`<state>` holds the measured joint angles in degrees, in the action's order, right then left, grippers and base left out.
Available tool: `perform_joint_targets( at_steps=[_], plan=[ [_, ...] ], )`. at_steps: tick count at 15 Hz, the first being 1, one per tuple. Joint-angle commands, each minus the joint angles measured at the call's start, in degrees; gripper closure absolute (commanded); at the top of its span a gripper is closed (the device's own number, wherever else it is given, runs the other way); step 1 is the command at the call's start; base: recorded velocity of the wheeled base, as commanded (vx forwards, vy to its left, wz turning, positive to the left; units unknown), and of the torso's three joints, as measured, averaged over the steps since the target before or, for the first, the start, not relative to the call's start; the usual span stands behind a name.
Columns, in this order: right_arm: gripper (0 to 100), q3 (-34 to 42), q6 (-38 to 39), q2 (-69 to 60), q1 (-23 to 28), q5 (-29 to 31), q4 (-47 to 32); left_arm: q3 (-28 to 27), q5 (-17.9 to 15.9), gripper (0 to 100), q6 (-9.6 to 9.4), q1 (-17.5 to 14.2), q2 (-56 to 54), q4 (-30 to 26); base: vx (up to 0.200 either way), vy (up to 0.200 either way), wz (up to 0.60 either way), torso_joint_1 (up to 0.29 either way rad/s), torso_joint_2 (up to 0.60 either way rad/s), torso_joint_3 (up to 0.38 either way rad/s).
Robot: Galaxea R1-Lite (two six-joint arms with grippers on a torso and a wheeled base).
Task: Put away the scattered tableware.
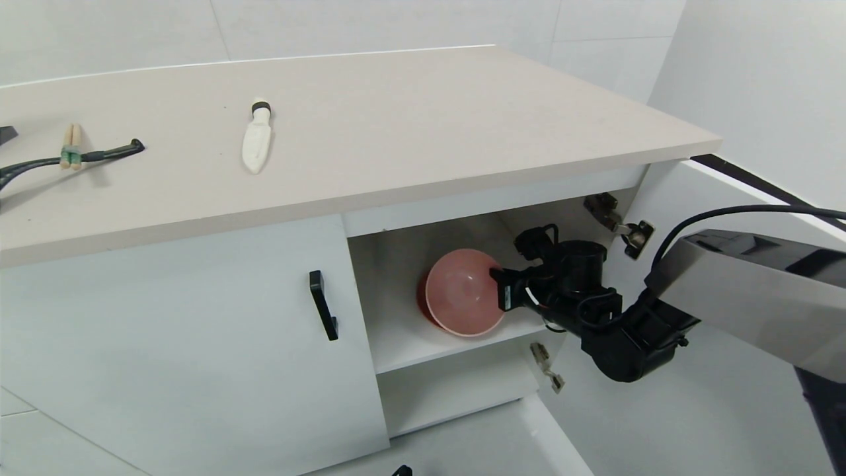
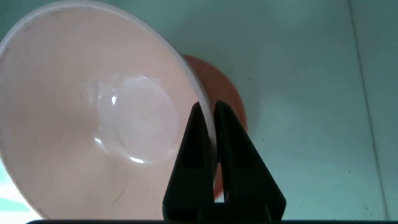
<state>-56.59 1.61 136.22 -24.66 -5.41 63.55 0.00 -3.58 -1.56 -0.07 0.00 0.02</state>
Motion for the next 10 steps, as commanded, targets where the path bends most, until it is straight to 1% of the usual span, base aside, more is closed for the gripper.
perform_joint_targets(
  at_steps=[1, 6, 10],
  plan=[
    [0, 0.34, -0.03, 0.01, -0.30, -0.04, -0.27, 0.00, -0.02, 0, -0.02, -0.01, 0.00, -0.02, 0.000, 0.000, 0.00, 0.000, 0.00, 0.000],
    [0, 0.43, -0.12, -0.34, -0.39, -0.04, -0.09, 0.00, -0.02, 0, -0.02, -0.01, 0.00, -0.02, 0.000, 0.000, 0.00, 0.000, 0.00, 0.000],
    [0, 1.31, -2.75, -1.22, -0.56, 0.05, 0.35, 0.00, -0.02, 0, -0.02, -0.01, 0.00, -0.02, 0.000, 0.000, 0.00, 0.000, 0.00, 0.000]
  ],
)
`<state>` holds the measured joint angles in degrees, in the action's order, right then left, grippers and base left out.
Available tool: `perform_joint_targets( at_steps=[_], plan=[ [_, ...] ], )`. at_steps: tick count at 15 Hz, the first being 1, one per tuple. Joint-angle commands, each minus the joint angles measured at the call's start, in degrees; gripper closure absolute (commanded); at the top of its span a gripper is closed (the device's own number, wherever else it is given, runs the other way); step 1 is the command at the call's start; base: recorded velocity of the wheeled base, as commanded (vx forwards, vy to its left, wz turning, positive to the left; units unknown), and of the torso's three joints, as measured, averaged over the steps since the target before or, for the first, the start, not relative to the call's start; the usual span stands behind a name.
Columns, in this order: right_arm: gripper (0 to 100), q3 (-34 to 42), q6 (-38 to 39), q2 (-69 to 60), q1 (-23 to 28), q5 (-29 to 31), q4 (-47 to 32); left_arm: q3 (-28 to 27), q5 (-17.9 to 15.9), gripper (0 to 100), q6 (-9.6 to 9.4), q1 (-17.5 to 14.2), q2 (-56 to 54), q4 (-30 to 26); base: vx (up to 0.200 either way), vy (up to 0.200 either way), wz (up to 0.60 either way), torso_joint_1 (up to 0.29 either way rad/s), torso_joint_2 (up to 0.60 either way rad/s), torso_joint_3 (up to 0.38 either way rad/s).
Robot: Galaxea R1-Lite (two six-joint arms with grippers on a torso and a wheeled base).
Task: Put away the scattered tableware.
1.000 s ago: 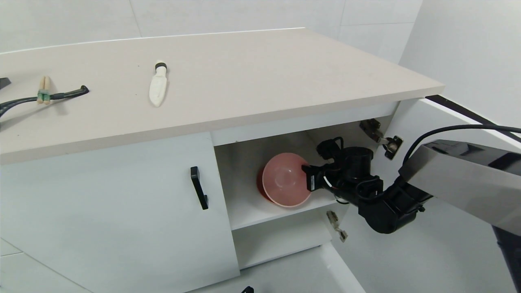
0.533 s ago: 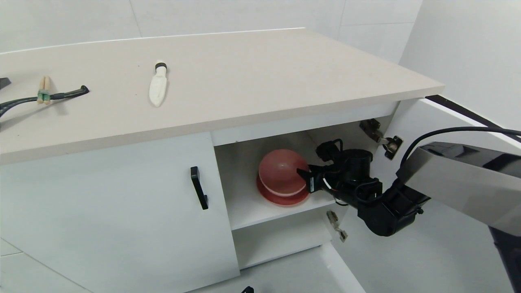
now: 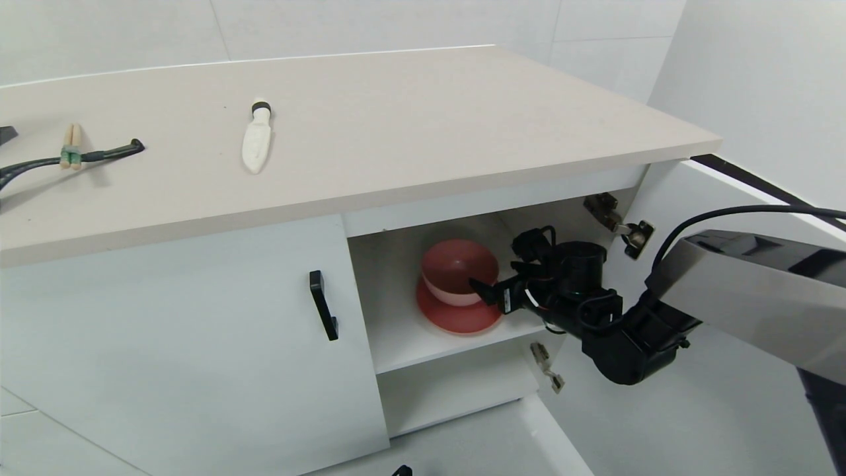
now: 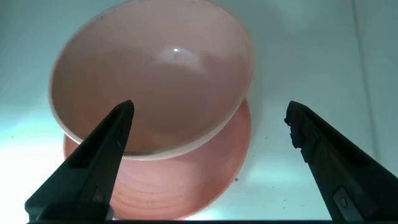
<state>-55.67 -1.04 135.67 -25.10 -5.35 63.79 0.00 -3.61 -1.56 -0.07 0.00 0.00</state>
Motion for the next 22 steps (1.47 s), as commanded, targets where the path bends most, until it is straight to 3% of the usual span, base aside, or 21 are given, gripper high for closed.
perform_joint_targets(
  at_steps=[1, 4, 7, 12, 14, 15, 17, 18, 22],
  plan=[
    [0, 3.03, -0.55, -3.13, -1.53, -0.01, 1.69, 0.00, 0.00, 0, 0.07, -0.01, 0.00, 0.00, 0.000, 0.000, 0.00, 0.000, 0.00, 0.000],
    [0, 16.56, -0.72, -13.41, -7.68, 2.28, 9.16, 0.00, 0.00, 0, 0.07, -0.01, 0.00, 0.00, 0.000, 0.000, 0.00, 0.000, 0.00, 0.000],
    [0, 29.40, -2.48, -22.03, -9.53, 4.38, 14.52, 0.00, 0.00, 0, -0.02, -0.01, 0.00, 0.00, 0.000, 0.000, 0.00, 0.000, 0.00, 0.000],
    [0, 48.03, -2.83, -37.93, -8.03, 6.85, 16.63, 0.00, 0.18, 0, 0.51, -0.01, 0.00, 0.00, 0.000, 0.000, 0.00, 0.000, 0.00, 0.000],
    [0, 50.31, -2.74, -39.78, -6.89, 6.93, 16.45, 0.00, 0.18, 0, 0.51, -0.01, 0.00, 0.00, 0.000, 0.000, 0.00, 0.000, 0.00, 0.000],
    [0, 55.67, -2.48, -41.80, -2.76, 6.93, 16.45, 0.00, 0.18, 0, 0.51, -0.01, 0.00, 0.00, 0.000, 0.000, 0.00, 0.000, 0.00, 0.000],
    [0, 55.67, -2.22, -46.46, 2.78, 7.55, 14.17, 0.00, 0.18, 0, 0.51, -0.01, 0.00, 0.00, 0.000, 0.000, 0.00, 0.000, 0.00, 0.000],
    [0, 55.67, -2.30, -47.95, 2.78, 7.64, 12.76, 0.00, 0.18, 0, 0.51, -0.01, 0.00, 0.00, 0.000, 0.000, 0.00, 0.000, 0.00, 0.000],
    [0, 55.67, -1.51, -68.26, 1.90, 7.55, -9.83, 0.00, 0.18, 0, 0.51, -0.01, 0.00, 0.00, 0.000, 0.000, 0.00, 0.000, 0.00, 0.000]
  ],
)
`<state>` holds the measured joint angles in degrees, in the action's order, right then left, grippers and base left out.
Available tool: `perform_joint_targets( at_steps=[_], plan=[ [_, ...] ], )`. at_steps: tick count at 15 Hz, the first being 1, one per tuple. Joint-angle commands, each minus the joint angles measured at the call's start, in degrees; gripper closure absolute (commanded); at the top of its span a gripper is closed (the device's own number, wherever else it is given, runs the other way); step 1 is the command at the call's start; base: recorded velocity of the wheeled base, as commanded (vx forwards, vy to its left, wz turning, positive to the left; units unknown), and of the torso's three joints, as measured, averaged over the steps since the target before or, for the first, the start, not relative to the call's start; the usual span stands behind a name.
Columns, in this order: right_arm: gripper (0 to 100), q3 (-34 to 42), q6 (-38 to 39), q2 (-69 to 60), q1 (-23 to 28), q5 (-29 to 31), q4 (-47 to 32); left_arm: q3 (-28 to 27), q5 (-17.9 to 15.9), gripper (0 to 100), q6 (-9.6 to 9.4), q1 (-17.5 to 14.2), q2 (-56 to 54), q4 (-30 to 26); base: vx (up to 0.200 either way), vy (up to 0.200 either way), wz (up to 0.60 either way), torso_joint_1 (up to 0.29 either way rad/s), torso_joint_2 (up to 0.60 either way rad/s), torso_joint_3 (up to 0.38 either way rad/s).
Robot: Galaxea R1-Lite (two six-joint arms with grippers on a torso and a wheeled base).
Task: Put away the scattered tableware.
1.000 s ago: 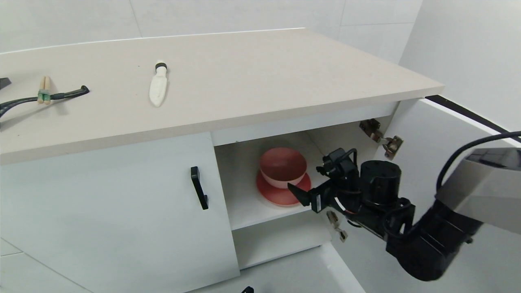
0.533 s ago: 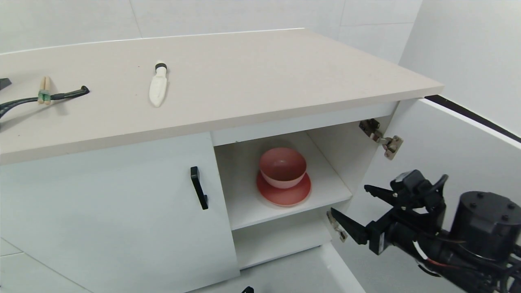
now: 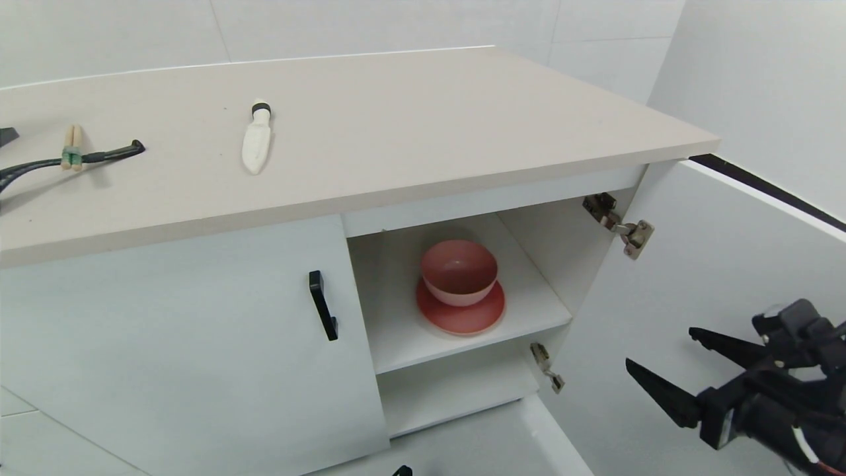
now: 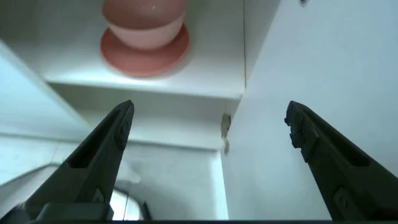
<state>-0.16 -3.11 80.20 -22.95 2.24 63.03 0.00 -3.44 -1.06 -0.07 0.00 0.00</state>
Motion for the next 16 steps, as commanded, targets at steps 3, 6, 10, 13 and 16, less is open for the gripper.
perform_joint_targets(
  at_steps=[3, 6, 10, 13, 16],
  plan=[
    [0, 0.16, 9.44, -31.69, -1.83, -0.05, -33.93, 0.00, 0.01, 0, 0.01, -0.01, 0.00, 0.00, 0.000, 0.000, 0.00, 0.000, 0.00, 0.000],
    [0, 0.16, 12.86, -45.57, 3.88, -0.05, -44.57, 0.00, 0.01, 0, 0.01, -0.01, 0.00, 0.00, 0.000, 0.000, 0.00, 0.000, 0.00, 0.000],
    [0, -0.37, 11.63, -70.53, 16.36, -4.35, -60.21, 0.00, 0.10, 0, 0.09, -0.01, 0.00, 0.00, 0.000, 0.000, 0.00, 0.000, 0.00, 0.000],
    [0, -0.46, 7.77, -75.46, 24.54, -5.93, -60.56, 0.00, 0.10, 0, 0.09, -0.01, 0.00, 0.00, 0.000, 0.000, 0.00, 0.000, 0.00, 0.000],
    [0, 0.16, -0.32, -76.60, 24.62, -4.62, -62.23, 0.00, 0.19, 0, 0.36, -0.01, 0.00, 0.00, 0.000, 0.000, 0.00, 0.000, 0.00, 0.000]
  ],
)
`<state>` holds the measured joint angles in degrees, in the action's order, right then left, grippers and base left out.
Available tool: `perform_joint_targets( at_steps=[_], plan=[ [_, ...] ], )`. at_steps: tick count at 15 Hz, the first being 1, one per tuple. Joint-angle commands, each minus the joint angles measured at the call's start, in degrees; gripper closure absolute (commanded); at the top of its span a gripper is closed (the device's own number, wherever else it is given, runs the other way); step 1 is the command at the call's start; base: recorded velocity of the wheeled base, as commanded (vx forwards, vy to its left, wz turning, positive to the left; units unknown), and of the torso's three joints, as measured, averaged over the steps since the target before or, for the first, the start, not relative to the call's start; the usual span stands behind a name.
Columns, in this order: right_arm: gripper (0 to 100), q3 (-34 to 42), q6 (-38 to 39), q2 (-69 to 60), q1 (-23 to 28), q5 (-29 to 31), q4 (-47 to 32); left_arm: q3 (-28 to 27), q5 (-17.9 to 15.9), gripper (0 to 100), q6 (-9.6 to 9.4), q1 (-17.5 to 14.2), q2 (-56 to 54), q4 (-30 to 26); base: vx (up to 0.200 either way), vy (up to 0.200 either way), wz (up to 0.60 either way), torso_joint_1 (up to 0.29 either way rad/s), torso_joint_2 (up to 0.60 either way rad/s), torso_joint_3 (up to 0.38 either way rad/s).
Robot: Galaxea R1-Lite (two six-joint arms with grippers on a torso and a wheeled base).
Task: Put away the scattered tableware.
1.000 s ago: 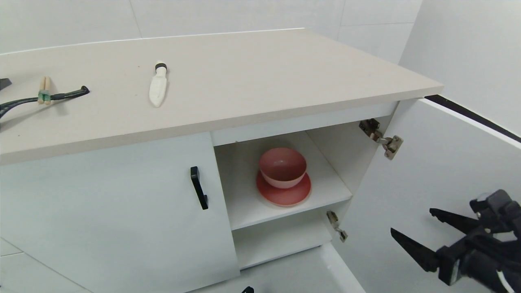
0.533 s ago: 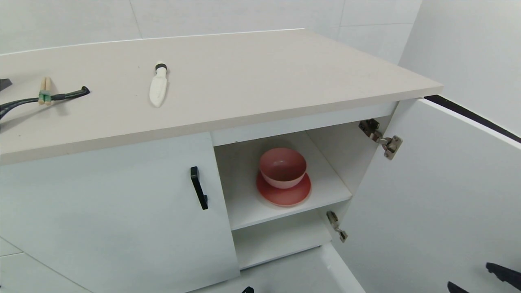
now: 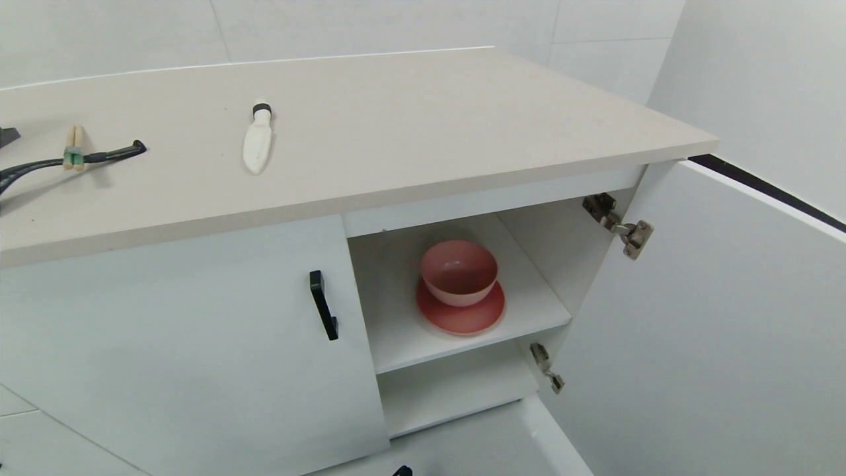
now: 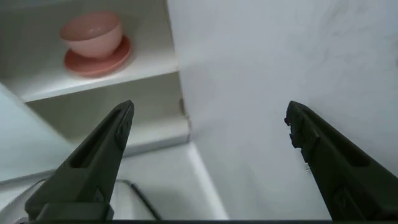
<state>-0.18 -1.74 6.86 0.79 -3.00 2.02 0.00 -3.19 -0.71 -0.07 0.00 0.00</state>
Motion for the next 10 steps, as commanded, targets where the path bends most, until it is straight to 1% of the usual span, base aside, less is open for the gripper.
perform_joint_targets(
  at_steps=[1, 2, 3, 4, 5, 10],
  plan=[
    [0, 0.18, -2.04, -3.26, 0.88, 0.71, -1.41, 0.00, 0.03, 0, 0.00, -0.01, 0.00, 0.00, 0.000, 0.000, 0.00, 0.000, 0.00, 0.000],
    [0, 0.18, -2.56, -3.26, 0.88, 1.07, -1.50, 0.00, 1.26, 0, 0.27, -0.01, 0.00, 0.00, 0.000, 0.000, 0.00, 0.000, 0.00, 0.000],
    [0, 0.09, -1.42, -3.26, 0.88, 1.50, -1.67, 0.00, 1.35, 0, 0.27, -0.01, 0.00, 0.00, 0.000, 0.000, 0.00, 0.000, 0.00, 0.000],
    [0, 0.09, 1.04, -3.26, 0.88, 1.59, -1.76, 0.00, 1.35, 0, 0.27, -0.01, 0.00, 0.00, -0.200, 0.000, 0.00, 0.002, 0.00, 0.002],
    [0, 0.09, 1.74, -3.26, 0.88, 1.68, -1.76, 0.00, 1.35, 0, 0.27, -0.01, 0.00, 0.00, -0.200, 0.000, 0.00, 0.002, 0.00, -0.002],
    [0, 0.09, 1.92, -3.26, 0.88, 2.03, -1.85, 0.00, 1.35, 0, 0.27, -0.01, 0.00, 0.00, -0.200, 0.000, 0.00, 0.000, 0.00, 0.002]
  ],
)
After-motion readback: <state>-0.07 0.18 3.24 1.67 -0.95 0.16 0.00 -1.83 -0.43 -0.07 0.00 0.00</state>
